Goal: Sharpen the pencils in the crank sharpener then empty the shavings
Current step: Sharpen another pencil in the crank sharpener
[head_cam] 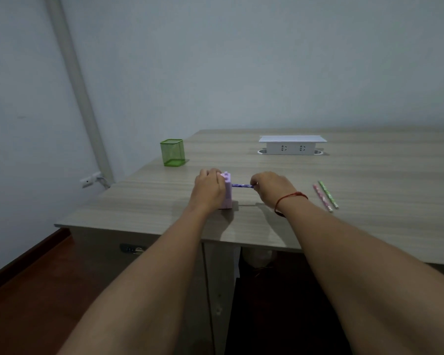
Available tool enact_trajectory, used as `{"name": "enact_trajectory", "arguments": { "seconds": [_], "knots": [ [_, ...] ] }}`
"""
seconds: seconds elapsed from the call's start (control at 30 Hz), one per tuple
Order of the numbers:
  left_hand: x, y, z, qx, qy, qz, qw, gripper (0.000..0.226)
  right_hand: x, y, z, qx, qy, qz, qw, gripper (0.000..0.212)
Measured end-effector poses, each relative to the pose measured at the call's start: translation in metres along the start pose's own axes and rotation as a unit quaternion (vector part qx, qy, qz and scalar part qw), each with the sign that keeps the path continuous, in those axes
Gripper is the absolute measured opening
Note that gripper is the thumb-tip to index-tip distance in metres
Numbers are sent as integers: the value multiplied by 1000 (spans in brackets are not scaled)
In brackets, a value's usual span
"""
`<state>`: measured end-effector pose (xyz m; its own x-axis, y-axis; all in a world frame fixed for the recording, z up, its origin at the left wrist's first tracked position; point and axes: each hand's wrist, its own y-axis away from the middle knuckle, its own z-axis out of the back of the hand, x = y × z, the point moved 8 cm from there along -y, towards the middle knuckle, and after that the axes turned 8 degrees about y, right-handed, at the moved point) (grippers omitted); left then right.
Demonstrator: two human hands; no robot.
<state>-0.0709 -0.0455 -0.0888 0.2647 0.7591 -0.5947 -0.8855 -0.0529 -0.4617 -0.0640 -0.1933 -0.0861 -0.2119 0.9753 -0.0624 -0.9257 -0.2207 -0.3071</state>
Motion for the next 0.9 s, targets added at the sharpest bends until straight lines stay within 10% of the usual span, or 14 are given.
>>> {"name": "enact_trajectory", "arguments": {
  "seconds": [0.9],
  "knots": [
    [24,-13,17,-21,135,41,990,42,32,-8,1,-40,31,8,999,31]
  ]
}}
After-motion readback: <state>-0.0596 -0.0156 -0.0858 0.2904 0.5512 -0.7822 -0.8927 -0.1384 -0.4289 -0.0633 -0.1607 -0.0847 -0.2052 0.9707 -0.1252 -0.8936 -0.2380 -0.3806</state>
